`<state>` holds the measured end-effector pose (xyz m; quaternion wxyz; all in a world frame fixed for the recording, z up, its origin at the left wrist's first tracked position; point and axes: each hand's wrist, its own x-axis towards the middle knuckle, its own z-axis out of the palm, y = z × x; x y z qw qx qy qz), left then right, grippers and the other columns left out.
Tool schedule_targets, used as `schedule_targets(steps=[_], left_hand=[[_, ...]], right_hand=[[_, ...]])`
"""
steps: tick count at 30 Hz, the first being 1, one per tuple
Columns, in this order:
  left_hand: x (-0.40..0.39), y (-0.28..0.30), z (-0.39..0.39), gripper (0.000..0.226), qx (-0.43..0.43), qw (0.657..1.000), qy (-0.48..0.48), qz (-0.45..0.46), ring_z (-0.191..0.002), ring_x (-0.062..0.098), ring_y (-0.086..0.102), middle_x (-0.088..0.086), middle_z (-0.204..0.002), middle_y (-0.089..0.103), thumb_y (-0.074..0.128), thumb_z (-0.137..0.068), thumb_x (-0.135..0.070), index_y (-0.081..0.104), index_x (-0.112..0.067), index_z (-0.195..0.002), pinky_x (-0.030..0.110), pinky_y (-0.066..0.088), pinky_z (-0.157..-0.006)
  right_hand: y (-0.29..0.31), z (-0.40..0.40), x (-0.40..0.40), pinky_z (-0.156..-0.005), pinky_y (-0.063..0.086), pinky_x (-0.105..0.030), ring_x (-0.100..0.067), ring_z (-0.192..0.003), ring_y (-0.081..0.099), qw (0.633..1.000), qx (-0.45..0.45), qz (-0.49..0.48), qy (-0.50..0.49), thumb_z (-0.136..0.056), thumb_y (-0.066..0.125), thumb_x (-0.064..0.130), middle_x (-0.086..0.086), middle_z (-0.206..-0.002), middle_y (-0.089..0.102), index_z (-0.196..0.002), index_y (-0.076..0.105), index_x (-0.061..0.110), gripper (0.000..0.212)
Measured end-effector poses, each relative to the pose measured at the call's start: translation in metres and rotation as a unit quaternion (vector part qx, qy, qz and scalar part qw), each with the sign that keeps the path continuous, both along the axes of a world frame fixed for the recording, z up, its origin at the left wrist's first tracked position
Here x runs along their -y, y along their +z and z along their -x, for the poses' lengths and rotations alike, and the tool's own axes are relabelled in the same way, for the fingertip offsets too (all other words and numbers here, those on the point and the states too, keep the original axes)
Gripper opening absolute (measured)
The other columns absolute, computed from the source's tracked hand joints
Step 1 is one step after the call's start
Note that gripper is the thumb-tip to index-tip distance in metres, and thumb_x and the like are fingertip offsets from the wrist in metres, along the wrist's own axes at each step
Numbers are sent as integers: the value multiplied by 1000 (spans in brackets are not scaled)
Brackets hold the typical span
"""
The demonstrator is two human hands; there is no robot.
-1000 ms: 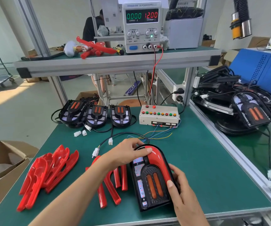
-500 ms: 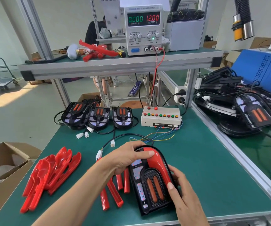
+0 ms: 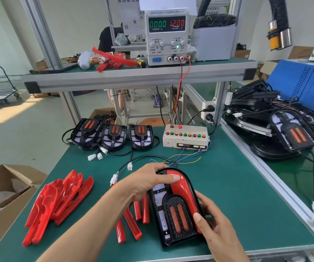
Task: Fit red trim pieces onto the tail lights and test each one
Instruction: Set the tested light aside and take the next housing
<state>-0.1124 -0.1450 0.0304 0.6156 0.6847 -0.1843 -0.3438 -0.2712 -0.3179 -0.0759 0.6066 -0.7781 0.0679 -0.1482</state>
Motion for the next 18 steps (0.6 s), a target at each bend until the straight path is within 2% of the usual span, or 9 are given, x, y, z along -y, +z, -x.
schedule_targets(steps=[4, 8, 12, 15, 18], left_hand=[[0, -3, 0, 17, 12, 1000, 9, -8, -93, 20, 70, 10, -102, 76, 77, -86, -11, 73, -9, -103, 37, 53, -97], [-1, -4, 0, 19, 23, 1000, 1, -6, -93, 20, 71, 10, -103, 77, 79, -85, -12, 74, -10, -103, 38, 54, -97], [-1, -3, 0, 20, 45, 999, -5, -16, -90, 18, 70, 8, -98, 76, 81, -84, -13, 72, -9, -102, 36, 55, -95], [-1, -3, 0, 17, 62, 998, -15, -16, -87, 16, 70, 5, -94, 76, 82, -84, -14, 73, -11, -99, 29, 57, -90], [-2, -3, 1, 20, 74, 997, -13, -18, -88, 16, 70, 6, -95, 76, 82, -84, -15, 73, -9, -101, 33, 56, -93]], right_hand=[[2, -1, 7, -96, 55, -46, -22, -100, 67, 999, -20, -13, 39, -97, 67, 24, 4, -111, 72, -133, 57, 54, 48], [10, -2, 10, -91, 54, -25, -16, -107, 67, 996, -30, -35, 73, -98, 66, 19, 4, -115, 72, -130, 60, 53, 47], [12, -1, 10, -96, 53, -25, -16, -113, 67, 995, -34, -46, 82, -97, 65, 18, 1, -121, 72, -137, 59, 41, 46], [10, -1, 11, -92, 54, -25, -16, -108, 68, 995, -36, -44, 81, -97, 65, 15, 1, -116, 73, -137, 58, 34, 46], [12, -3, 11, -87, 54, -23, -20, -103, 66, 994, -46, -54, 80, -96, 65, 4, 0, -110, 74, -132, 61, 30, 45]])
